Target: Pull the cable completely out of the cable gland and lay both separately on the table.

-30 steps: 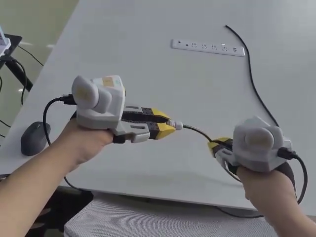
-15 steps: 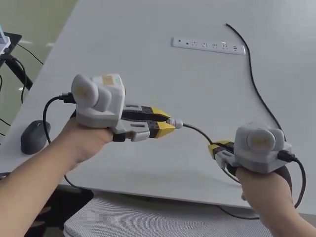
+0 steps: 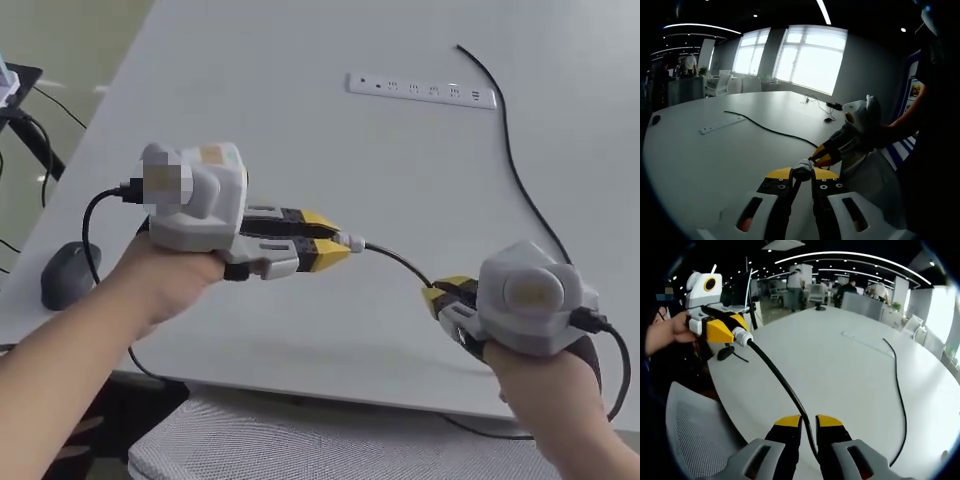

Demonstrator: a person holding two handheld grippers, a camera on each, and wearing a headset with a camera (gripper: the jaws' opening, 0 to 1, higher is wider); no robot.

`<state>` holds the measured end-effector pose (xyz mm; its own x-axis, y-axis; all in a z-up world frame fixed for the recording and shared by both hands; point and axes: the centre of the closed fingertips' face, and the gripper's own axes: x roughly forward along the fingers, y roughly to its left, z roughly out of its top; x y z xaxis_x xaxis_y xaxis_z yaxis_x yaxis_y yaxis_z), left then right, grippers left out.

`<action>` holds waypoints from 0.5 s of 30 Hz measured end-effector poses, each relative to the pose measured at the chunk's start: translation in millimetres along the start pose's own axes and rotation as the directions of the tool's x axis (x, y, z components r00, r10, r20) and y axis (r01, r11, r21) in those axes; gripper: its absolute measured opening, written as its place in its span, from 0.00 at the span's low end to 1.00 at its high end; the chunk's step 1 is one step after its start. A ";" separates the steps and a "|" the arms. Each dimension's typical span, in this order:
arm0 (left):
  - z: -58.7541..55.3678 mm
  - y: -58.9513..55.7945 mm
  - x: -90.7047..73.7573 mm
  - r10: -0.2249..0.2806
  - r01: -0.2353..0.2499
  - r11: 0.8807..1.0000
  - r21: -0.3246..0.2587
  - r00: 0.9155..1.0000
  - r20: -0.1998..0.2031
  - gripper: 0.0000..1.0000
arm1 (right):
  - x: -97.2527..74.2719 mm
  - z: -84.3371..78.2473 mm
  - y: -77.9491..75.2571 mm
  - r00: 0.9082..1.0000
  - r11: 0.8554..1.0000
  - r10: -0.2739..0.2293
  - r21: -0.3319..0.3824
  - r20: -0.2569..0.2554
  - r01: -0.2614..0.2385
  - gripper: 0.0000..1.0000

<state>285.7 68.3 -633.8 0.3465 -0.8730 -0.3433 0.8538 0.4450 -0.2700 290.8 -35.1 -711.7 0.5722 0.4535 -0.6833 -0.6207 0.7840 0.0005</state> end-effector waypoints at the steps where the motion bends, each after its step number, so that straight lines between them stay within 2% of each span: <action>1: 0.0 -0.1 -0.1 -0.001 0.001 1.000 -0.002 1.000 0.001 0.14 | -1.0 1.9 1.0 1.000 1.000 0.005 -0.002 0.005 -0.005 0.07; 9: -2.0 -0.6 -0.4 0.001 -0.001 1.000 0.003 1.000 -0.009 0.14 | -8.6 18.4 16.0 0.999 0.997 0.035 -0.064 0.026 -0.033 0.09; 15: -2.1 -0.9 -1.0 0.000 0.000 1.000 -0.001 1.000 -0.008 0.14 | -12.3 39.5 34.7 0.996 0.981 0.076 -0.182 0.045 -0.067 0.13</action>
<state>283.8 69.2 -635.1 0.3432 -0.8716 -0.3501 0.8536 0.4449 -0.2708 283.4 3.2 -674.4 0.5468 0.5303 -0.6479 -0.7446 0.6619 -0.0866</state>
